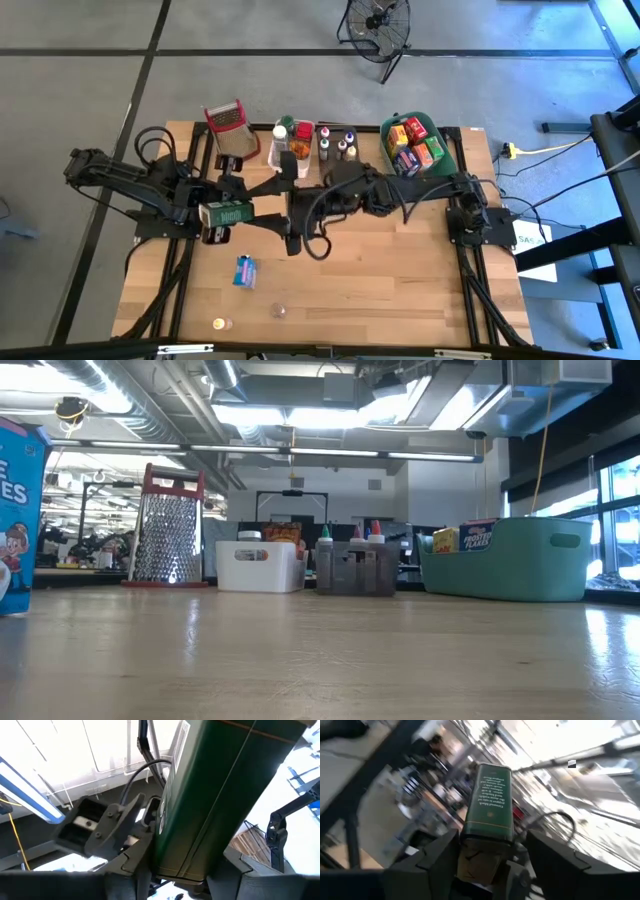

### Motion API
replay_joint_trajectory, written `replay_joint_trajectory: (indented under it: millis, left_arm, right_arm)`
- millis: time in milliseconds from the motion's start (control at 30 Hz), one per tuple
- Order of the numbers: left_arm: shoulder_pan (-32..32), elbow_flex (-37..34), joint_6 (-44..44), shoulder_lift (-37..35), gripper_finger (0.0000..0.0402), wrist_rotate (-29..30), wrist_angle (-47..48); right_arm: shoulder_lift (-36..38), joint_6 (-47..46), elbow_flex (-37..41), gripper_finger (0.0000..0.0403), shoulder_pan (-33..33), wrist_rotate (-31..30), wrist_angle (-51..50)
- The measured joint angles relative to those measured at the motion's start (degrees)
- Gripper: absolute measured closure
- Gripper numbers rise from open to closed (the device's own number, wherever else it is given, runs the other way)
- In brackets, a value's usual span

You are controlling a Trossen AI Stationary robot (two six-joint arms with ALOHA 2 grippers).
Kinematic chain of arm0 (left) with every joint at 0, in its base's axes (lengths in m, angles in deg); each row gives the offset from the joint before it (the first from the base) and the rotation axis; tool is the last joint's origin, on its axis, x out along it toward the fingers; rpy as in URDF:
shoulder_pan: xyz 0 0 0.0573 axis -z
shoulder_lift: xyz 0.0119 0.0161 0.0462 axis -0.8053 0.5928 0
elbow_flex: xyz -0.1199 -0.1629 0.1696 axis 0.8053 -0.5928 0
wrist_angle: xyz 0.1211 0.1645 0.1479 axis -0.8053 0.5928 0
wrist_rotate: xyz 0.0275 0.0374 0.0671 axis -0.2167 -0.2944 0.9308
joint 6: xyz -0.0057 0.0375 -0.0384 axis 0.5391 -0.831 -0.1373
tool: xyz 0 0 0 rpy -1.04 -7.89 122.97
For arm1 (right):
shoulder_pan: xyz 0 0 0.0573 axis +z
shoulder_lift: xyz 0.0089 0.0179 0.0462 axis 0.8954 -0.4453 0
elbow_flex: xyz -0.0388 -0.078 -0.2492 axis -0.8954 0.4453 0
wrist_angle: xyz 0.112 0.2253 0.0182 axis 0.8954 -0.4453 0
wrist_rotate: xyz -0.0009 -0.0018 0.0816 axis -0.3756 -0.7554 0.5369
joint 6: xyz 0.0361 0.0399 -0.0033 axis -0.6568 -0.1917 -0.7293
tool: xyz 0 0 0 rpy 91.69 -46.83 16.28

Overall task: Pick & Place Kitchen Items
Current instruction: Put the black seasoning can into the white bin

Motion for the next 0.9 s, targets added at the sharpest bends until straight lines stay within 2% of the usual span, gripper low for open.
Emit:
replay_joint_trajectory:
  millis: [167, 333, 400, 567, 667, 800, 900]
  left_arm:
    - [-0.1, 0.0, 0.6, -0.7, 0.0259, 1.3, 1.0]
    - [-0.1, -0.2, 1.2, -2.6, 0.0259, 5.8, 5.8]
    - [-0.1, -0.2, 1.2, -3.4, 0.0259, 6.8, 6.8]
    - [0.2, 0.0, 1.3, -4.0, 0.0259, 4.0, 7.0]
    - [0.9, 0.0, 1.3, -4.2, 0.0259, 5.2, 7.0]
    - [2.0, 0.0, 0.4, -5.2, 0.0259, 11.2, 8.7]
    - [3.0, 1.2, -2.4, -6.7, 0.0259, 20.6, 16.3]
  right_arm:
    - [0.5, 2.2, -0.1, 0.0165, 3.5, -15.8, -2.3]
    - [0.5, 2.3, -0.1, 0.0165, 6.6, -29.8, -4.4]
    - [0.5, 3.0, -0.1, 0.0165, 7.5, -33.3, -5.1]
    - [0.3, 3.2, 0.0, 0.0165, 8.7, -41.3, -5.1]
    - [0.3, 3.6, 0.0, 0.0165, 9.4, -48.4, -4.9]
    - [0.4, 1.6, 0.0, 0.0165, 9.9, -58.4, -9.3]
    - [0.4, -3.4, 0.0, 0.0165, 9.8, -63.7, -15.2]
